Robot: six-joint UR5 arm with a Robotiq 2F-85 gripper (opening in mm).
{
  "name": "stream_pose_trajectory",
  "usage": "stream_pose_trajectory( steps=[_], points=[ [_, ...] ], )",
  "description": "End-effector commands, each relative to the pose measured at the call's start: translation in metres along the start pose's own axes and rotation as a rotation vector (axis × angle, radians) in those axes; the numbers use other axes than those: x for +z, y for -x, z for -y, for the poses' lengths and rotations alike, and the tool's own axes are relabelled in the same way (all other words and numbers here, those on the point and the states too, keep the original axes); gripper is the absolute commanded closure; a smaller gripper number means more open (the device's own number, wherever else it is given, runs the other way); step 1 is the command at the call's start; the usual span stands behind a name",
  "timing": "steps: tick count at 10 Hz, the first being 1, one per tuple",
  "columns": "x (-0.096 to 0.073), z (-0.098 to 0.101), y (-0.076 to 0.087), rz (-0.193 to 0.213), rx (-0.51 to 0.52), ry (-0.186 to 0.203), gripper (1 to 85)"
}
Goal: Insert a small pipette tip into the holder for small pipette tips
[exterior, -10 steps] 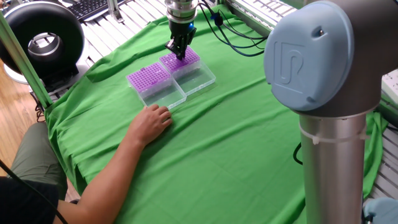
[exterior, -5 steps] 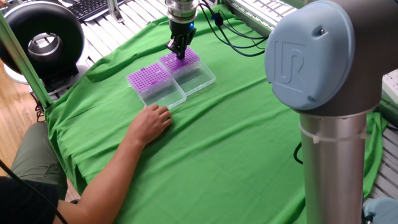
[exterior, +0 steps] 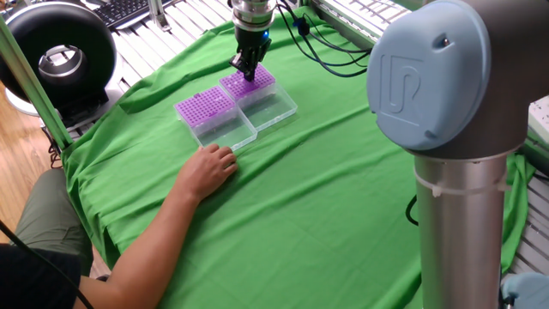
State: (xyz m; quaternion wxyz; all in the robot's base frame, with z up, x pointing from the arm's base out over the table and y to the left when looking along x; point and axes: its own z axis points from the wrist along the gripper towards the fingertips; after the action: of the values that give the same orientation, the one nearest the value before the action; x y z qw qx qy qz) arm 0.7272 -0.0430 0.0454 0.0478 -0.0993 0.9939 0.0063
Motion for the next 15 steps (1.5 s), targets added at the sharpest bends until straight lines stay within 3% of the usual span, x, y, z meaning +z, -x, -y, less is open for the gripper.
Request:
stream_pose_trajectory(
  steps=[1, 5, 12, 14, 15],
  points=[
    [-0.004, 0.001, -0.001, -0.003, 0.017, -0.004, 84.7],
    [-0.014, 0.000, -0.003, -0.024, 0.032, -0.016, 84.7],
    [-0.067, -0.019, -0.008, -0.084, 0.072, -0.008, 84.7],
    [-0.071, -0.020, -0.007, -0.083, 0.073, -0.002, 84.7],
    [-0.070, -0.011, -0.006, -0.079, 0.051, -0.003, 84.7]
  ],
)
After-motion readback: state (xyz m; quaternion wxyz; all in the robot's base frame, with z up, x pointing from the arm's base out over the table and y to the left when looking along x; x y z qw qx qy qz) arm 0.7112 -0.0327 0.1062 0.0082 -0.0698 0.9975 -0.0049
